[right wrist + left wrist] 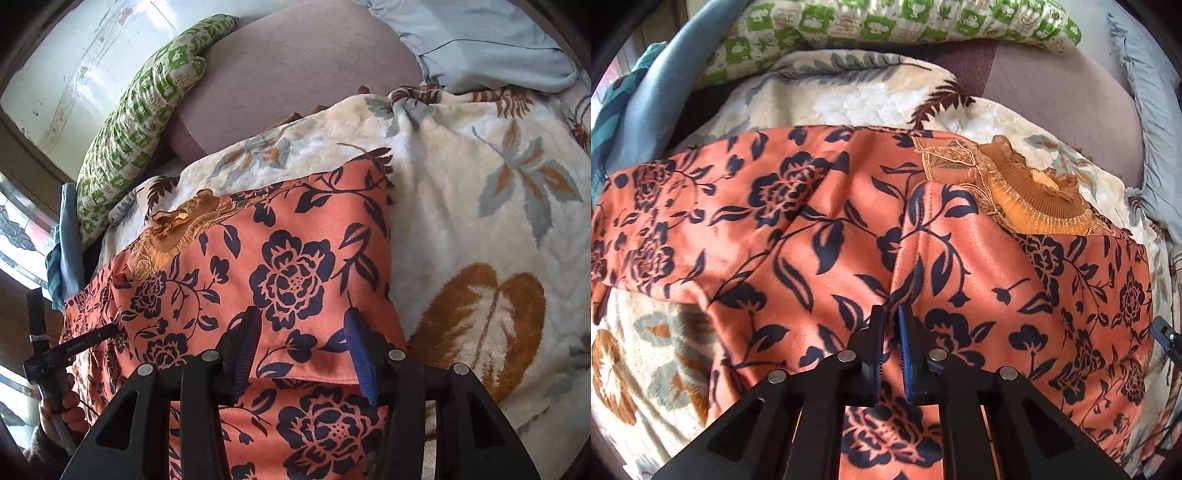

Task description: Fold small clothes

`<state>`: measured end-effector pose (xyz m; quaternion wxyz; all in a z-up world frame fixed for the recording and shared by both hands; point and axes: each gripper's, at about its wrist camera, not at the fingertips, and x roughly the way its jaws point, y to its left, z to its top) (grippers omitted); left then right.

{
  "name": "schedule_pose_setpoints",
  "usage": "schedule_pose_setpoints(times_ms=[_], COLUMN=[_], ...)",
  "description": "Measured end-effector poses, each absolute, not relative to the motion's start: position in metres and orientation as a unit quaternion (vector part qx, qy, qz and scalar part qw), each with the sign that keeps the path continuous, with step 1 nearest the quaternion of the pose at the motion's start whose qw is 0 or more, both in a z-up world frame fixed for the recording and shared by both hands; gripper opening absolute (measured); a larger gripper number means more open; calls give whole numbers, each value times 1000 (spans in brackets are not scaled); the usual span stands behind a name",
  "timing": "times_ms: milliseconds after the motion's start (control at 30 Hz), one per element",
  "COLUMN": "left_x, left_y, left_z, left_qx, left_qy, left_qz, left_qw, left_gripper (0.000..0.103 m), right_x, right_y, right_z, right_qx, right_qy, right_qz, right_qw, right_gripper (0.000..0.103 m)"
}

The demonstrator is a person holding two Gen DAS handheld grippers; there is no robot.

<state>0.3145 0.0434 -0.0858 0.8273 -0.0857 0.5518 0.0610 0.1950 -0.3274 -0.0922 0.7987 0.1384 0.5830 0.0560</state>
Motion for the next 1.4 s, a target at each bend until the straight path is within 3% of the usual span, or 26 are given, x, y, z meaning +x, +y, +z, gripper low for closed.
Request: schedule_pose_setpoints(times_ms=[100,333,400,467,600,900,1067,1100,1133,1200,1233,1400], left_x=[302,303,304,304,298,317,329,330,330,331,331,302], left_y=[55,77,82,86,89,90,88,88,88,88,88,98], left_z=[-90,-92,-92,-93,-97,-118,-120,-119,-119,-119,-118,-97], left_qx=[-43,-141,-149,-180,-266,-327,-351,-356,-365,-370,-368,-358], left_qy=[550,561,563,562,572,567,562,558,553,554,552,535], left_qz=[110,65,59,46,-16,-3,11,13,10,4,3,19], left_qw=[827,813,811,806,776,756,749,750,749,746,749,765], left_gripper=[7,11,27,36,48,68,68,63,55,21,13,10], right_x=[191,195,197,195,187,171,178,179,181,181,182,165], right_y=[-333,-312,-276,-233,-182,-198,-205,-204,-204,-205,-205,-204], right_z=[-93,-96,-100,-107,-126,-166,-174,-175,-177,-178,-177,-154], right_qx=[132,218,240,243,232,379,451,457,461,463,470,479], right_qy=[575,568,580,596,620,629,592,587,584,581,575,555], right_qz=[38,89,152,206,221,167,128,124,122,116,125,175], right_qw=[806,788,764,737,716,658,655,657,657,659,659,657], right_gripper=[50,53,57,58,59,57,58,57,51,28,5,6])
